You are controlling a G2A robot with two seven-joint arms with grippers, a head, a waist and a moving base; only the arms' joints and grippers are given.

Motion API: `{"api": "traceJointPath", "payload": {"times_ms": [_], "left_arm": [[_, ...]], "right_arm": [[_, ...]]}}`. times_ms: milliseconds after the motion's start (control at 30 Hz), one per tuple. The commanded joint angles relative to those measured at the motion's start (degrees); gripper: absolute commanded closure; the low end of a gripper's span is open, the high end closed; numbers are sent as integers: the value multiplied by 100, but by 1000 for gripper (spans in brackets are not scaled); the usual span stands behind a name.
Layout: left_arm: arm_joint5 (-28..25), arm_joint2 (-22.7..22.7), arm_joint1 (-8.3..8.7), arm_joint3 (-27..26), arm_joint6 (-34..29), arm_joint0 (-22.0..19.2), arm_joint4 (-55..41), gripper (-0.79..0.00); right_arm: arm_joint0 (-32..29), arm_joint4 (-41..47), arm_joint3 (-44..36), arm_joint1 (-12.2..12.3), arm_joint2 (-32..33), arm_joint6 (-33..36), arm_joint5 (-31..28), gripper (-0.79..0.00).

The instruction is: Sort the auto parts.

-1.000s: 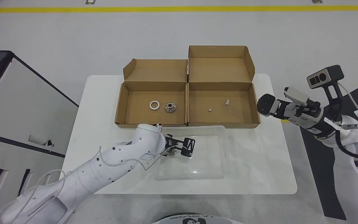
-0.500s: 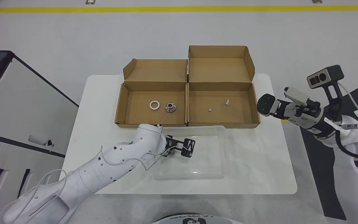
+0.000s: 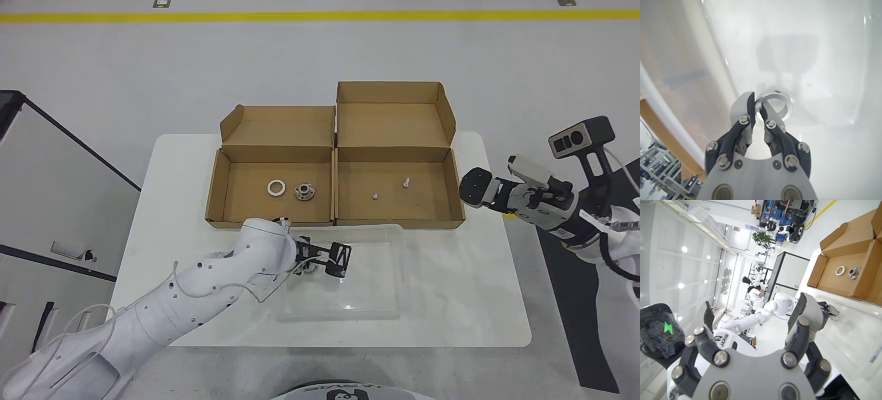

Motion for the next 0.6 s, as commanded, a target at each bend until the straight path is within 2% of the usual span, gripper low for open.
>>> {"api": "traceJointPath", "payload": {"times_ms": [0, 567], "left_arm": [[23, -100, 28, -169, -13, 33, -32, 0], [683, -1276, 276, -1700, 643, 565, -282, 0]], "right_arm": [[0, 0, 0, 0, 0, 0, 0, -785], [0, 0, 0, 0, 0, 0, 0, -785]]}}
